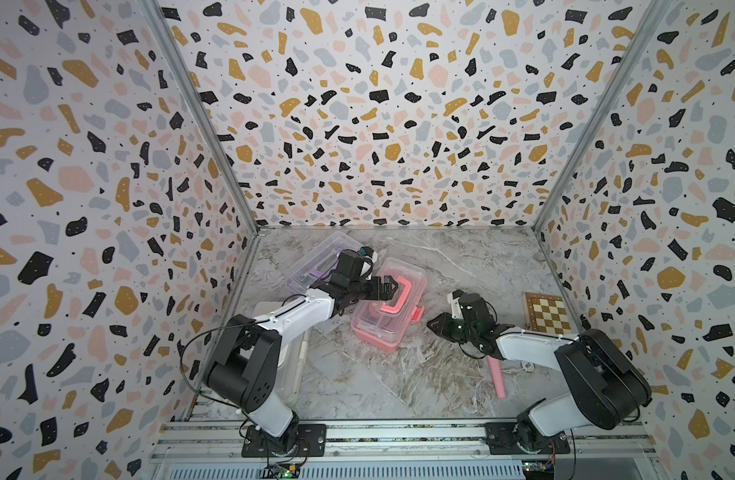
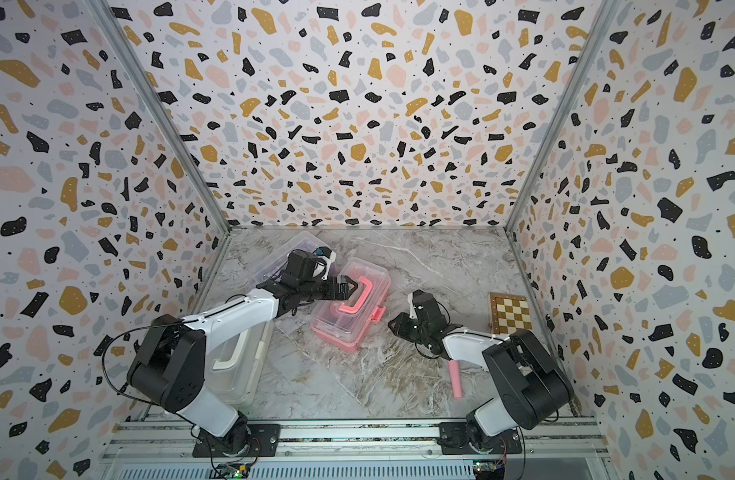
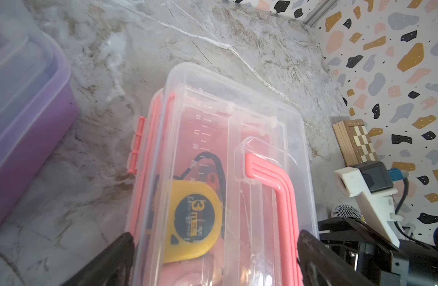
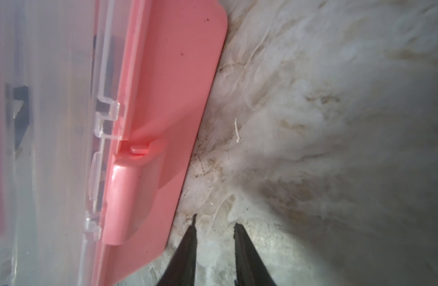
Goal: Close toolboxes
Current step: Fasten the toolbox latch on the toolbox.
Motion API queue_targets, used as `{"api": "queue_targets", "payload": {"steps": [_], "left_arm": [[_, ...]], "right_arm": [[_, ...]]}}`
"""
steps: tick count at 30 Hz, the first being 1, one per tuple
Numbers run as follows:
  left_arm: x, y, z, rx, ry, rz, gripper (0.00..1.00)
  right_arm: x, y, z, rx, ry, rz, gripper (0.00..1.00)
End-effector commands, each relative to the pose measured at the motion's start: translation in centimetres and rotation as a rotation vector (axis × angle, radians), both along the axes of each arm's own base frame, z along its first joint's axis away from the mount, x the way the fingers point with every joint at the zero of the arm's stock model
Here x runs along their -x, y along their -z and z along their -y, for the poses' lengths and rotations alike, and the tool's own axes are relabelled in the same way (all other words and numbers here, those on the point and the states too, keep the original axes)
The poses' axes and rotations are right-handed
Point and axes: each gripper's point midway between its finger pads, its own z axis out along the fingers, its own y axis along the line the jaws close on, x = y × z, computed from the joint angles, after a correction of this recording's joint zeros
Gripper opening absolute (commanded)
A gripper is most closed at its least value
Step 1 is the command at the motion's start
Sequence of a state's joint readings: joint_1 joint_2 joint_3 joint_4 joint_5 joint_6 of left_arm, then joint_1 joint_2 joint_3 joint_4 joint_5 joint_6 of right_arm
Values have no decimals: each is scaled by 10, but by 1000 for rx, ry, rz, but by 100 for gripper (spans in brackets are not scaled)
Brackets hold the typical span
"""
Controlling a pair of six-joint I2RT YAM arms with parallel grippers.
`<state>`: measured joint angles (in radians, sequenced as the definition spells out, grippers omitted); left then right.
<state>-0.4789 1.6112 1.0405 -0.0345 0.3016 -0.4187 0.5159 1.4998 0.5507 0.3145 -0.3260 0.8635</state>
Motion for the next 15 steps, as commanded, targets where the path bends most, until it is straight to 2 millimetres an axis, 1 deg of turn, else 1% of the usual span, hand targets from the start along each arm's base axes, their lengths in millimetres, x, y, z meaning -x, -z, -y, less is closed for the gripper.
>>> {"api": "queue_targets", "payload": {"steps": [1,7,15], "left_arm": [[5,-4,5,6,32,11,100],[5,-2,6,4,32,6,100],[4,3,6,0,34,-5,100]], "right_arm": [[-21,-27,-13,-59,-10,86,29],[-28,-38,-25,-110,-29,106,29],[-28,-47,-30,-134,-43,120,29]]}}
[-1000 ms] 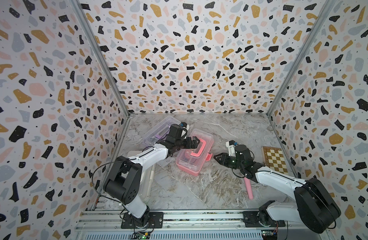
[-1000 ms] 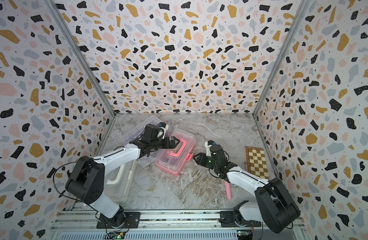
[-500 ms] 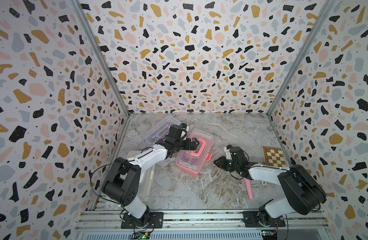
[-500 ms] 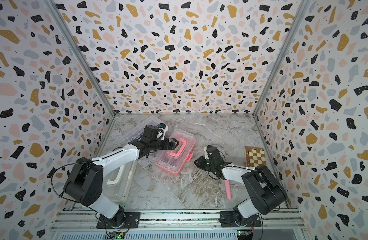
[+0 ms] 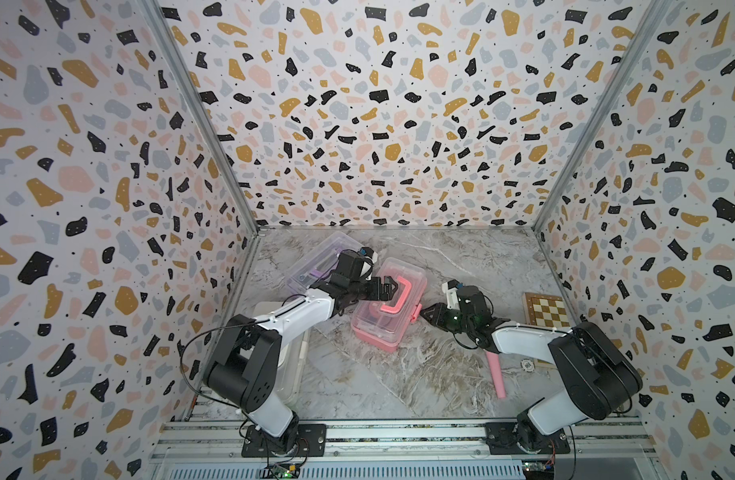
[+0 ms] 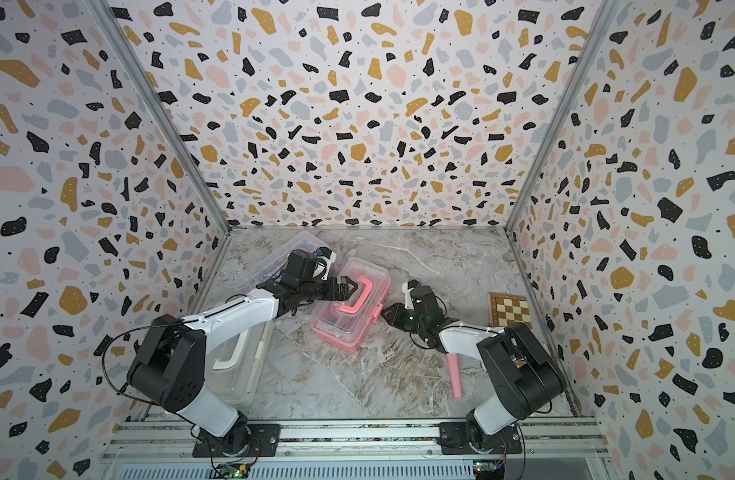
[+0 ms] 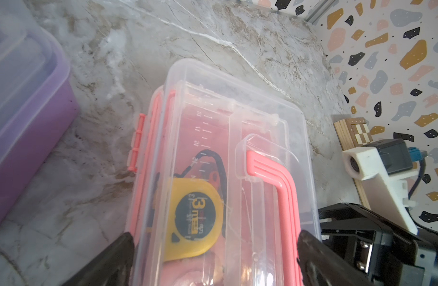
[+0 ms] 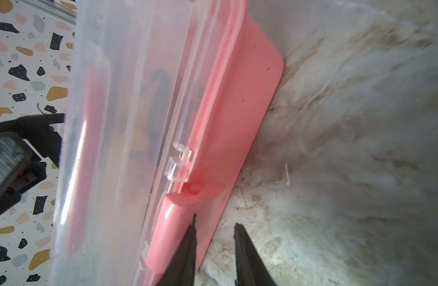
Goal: Close toolboxes
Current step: Fasten the toolbox latch on the toolbox.
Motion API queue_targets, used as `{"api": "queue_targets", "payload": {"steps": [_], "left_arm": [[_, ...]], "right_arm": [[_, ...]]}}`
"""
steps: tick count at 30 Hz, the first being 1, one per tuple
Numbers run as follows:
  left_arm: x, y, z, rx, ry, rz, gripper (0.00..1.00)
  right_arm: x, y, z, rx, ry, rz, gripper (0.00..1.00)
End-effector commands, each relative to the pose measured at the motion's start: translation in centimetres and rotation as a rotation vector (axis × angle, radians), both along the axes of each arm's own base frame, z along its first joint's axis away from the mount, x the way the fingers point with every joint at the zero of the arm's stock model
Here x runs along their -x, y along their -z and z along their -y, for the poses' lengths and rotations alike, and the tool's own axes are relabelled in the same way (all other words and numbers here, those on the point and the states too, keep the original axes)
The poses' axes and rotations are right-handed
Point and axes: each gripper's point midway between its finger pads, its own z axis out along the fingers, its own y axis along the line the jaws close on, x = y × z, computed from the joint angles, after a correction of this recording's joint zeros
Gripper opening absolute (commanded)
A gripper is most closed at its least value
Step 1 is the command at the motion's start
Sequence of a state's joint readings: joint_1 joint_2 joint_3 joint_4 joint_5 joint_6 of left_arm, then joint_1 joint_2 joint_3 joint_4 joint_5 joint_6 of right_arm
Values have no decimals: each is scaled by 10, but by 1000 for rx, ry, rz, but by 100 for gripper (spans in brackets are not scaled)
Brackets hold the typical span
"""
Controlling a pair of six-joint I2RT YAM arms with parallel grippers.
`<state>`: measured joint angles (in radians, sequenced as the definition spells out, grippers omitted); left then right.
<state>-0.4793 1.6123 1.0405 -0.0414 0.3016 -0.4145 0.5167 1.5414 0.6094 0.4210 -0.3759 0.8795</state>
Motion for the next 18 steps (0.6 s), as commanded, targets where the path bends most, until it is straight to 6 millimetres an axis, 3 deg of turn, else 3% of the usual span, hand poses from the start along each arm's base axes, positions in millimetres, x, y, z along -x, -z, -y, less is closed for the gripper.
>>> {"api": "queue_targets", "payload": {"steps": [1,18], "left_arm": [[4,2,7,5,32,-4,100],[12,18,7,14,39,-51,100]], "right_arm": [[-6,-20,-9,-42,-12,41,29],[-7,-25,-26,-105,-36,41,28]]}}
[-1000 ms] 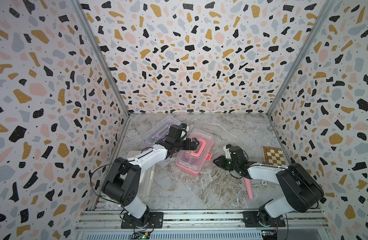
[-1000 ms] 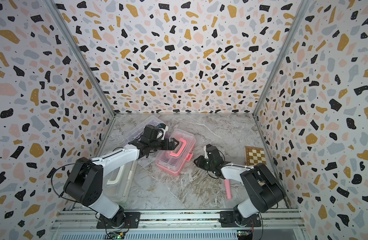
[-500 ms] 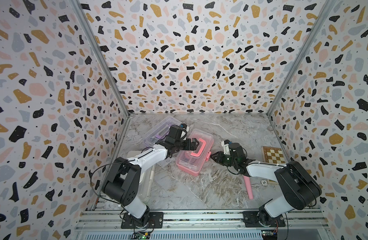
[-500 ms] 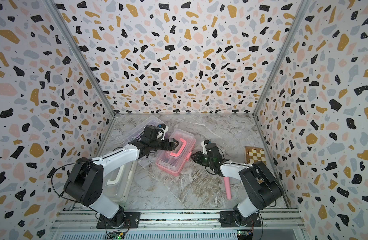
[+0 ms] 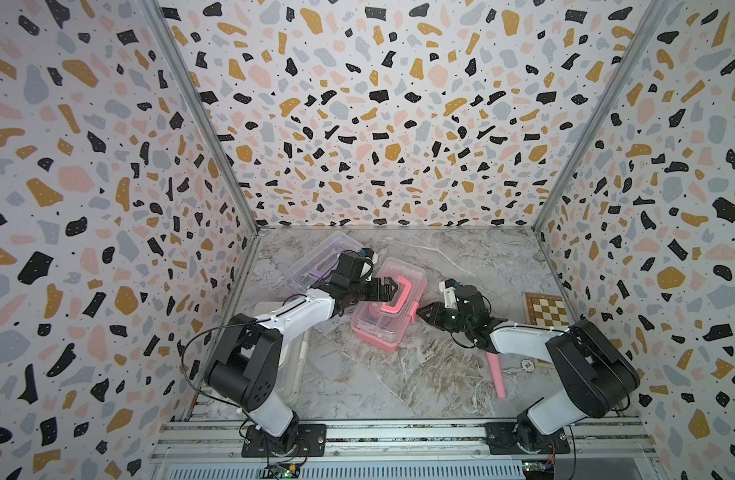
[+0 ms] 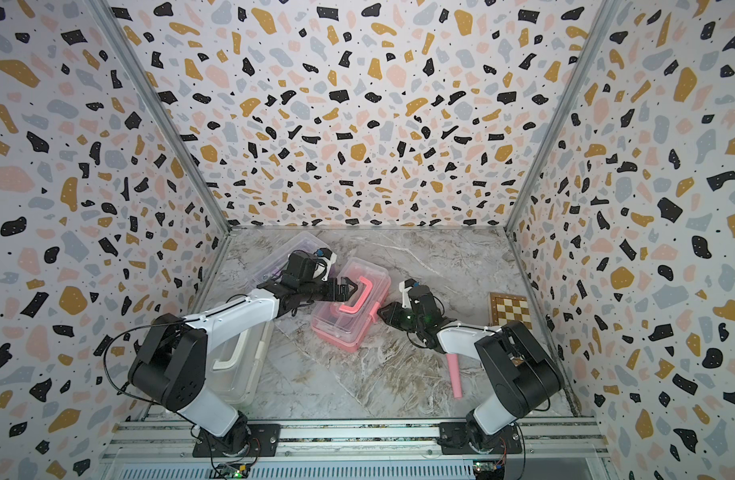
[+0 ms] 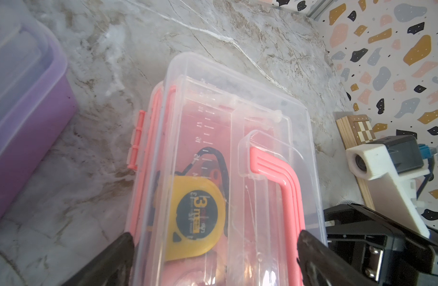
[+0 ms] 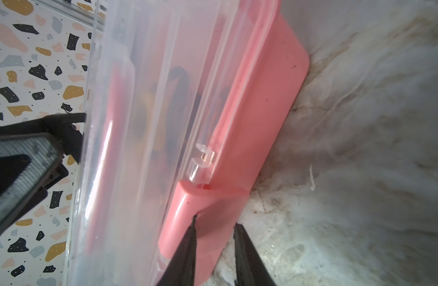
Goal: Close toolboxes
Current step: Fasten the toolbox latch on the toolbox.
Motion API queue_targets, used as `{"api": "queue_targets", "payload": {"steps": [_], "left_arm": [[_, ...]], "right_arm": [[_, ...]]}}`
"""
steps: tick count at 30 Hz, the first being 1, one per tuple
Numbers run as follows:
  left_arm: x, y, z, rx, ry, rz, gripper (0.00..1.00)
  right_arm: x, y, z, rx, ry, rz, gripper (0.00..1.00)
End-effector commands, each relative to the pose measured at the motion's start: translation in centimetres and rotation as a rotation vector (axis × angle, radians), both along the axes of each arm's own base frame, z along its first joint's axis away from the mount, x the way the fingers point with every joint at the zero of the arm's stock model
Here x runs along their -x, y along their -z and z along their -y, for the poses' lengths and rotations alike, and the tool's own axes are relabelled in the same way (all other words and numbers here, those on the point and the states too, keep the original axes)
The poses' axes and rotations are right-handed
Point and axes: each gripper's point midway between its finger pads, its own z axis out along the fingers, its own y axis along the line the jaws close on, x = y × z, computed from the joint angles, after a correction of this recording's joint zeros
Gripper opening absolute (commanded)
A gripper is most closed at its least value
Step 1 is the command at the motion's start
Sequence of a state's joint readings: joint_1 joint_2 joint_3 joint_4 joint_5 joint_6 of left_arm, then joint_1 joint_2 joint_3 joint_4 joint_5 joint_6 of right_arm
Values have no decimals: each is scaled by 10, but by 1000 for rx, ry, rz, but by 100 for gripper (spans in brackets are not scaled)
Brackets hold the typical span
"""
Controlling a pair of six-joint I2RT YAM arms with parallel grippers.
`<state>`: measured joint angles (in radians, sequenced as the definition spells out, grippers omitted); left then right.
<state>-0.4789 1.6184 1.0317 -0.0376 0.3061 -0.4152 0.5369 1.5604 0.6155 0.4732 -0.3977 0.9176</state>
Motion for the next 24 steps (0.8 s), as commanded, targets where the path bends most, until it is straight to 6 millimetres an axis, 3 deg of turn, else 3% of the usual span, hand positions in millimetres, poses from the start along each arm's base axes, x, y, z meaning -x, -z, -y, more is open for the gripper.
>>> {"api": "queue_targets", "payload": {"steps": [1,10,16,24], "left_arm": [[11,14,7,20,38,-46,100],[31,37,21,105,102,-148,97],[43,51,33,174,127,-207,95],[56,65,42,168,156,-247,94]], "right_arm": [[-8,-20,-15,-69,-20,40,28],[-14,-21,-24,-141,-21,45,27],[-19,-21,-33,-186,-25,48,11],[-27,-29,-44,-308,-30,90,6]]}}
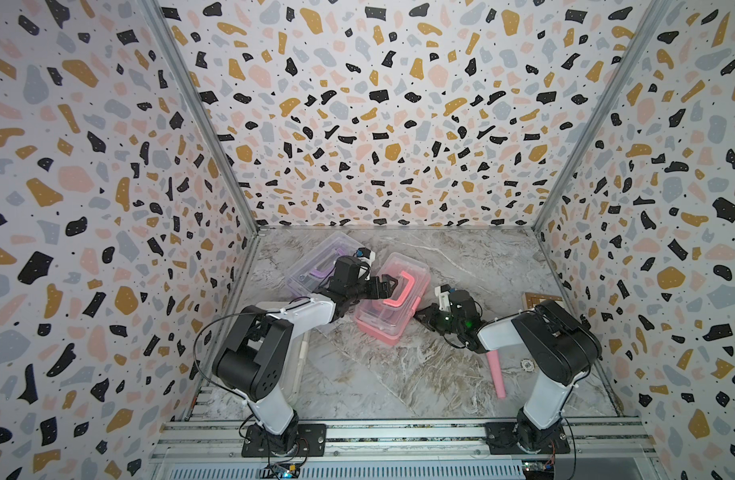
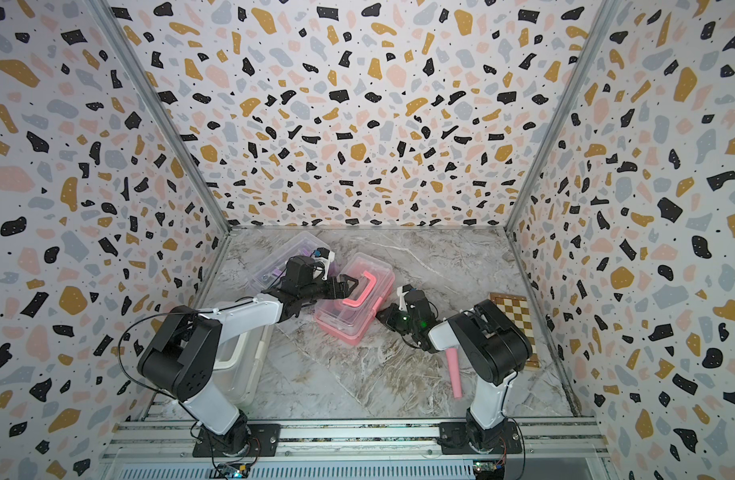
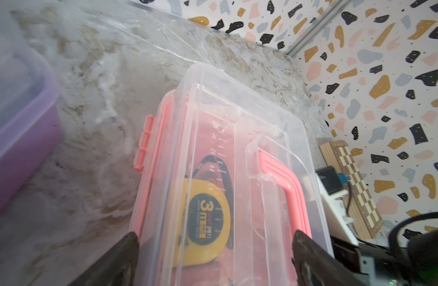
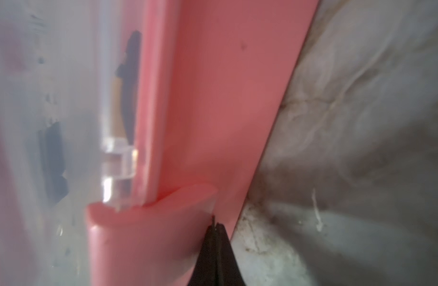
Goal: Close toolboxes
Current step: Fasten the toolbox latch on the toolbox, then reset both arms
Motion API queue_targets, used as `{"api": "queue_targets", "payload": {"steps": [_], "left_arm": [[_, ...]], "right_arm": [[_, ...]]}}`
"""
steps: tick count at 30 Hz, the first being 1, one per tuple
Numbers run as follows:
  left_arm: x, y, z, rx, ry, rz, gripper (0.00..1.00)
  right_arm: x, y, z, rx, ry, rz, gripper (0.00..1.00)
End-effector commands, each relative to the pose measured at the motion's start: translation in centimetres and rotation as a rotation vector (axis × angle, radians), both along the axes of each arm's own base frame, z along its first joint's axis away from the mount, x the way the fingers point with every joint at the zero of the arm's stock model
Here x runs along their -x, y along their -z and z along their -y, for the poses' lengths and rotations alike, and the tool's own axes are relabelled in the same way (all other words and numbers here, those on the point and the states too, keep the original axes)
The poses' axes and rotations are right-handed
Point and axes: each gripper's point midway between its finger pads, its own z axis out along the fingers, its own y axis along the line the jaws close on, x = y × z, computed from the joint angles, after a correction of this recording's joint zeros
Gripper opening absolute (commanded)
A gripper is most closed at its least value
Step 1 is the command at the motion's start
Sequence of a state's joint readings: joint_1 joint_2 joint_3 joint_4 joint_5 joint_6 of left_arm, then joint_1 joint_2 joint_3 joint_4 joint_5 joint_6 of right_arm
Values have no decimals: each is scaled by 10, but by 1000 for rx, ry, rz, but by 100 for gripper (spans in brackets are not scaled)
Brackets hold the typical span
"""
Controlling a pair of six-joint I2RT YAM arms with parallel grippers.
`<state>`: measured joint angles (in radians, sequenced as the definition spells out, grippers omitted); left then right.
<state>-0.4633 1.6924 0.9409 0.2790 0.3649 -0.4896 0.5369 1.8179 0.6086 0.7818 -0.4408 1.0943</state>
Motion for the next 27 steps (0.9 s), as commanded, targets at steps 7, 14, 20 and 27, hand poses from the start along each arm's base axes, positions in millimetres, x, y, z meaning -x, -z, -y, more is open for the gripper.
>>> {"api": "queue_targets", "payload": {"steps": [7,14,20,27], "left_arm": [[65,39,13,-68,111,-245,97],[54,0,7,-58,28,-212,99],[64,-28,10,28,33,-198,99],[74,-52,1,51,12,-152,99]], "right_arm": [[-5,-62,-13,-58,-53,188,5],[-4,-53,26,60,2,149,17],[-3,-61,74,265,54,176,31],[-5,-82,119,518,93,239,37]]}}
